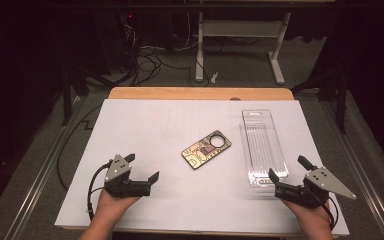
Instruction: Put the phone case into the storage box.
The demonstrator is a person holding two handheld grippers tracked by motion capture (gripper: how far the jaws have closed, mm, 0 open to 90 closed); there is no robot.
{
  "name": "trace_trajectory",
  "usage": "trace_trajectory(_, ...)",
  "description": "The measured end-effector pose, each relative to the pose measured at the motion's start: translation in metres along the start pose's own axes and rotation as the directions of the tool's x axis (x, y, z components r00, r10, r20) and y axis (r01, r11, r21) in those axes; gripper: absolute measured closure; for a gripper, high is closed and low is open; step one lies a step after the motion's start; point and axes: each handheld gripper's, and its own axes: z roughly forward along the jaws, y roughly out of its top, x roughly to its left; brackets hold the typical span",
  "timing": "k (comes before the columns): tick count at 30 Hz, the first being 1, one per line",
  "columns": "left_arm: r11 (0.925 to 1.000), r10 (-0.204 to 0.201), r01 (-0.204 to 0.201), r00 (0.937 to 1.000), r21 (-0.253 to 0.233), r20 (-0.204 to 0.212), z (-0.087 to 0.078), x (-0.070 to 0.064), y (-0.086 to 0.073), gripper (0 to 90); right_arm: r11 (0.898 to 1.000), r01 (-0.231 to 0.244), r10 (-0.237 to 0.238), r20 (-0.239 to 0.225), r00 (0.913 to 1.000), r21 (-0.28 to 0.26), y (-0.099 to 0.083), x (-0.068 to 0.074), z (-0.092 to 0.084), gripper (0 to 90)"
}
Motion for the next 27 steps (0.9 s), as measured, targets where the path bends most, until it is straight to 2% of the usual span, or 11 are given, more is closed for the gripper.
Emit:
trace_trajectory(17, 0.9997, -0.023, 0.023, 0.9997, 0.012, 0.009, -0.0004, 0.0023, 0.0019, 0.6, 1.0, 0.006, -0.006, -0.01, 0.9999, 0.01, -0.0012, 0.0014, 0.001, 0.0)
trace_trajectory(27, 0.9991, -0.031, 0.03, 0.9994, 0.03, 0.015, 0.0063, 0.0027, 0.0068, 3.2, 1.0, 0.023, -0.023, -0.02, 0.9995, 0.011, -0.0011, 0.0017, 0.0021, 0.0)
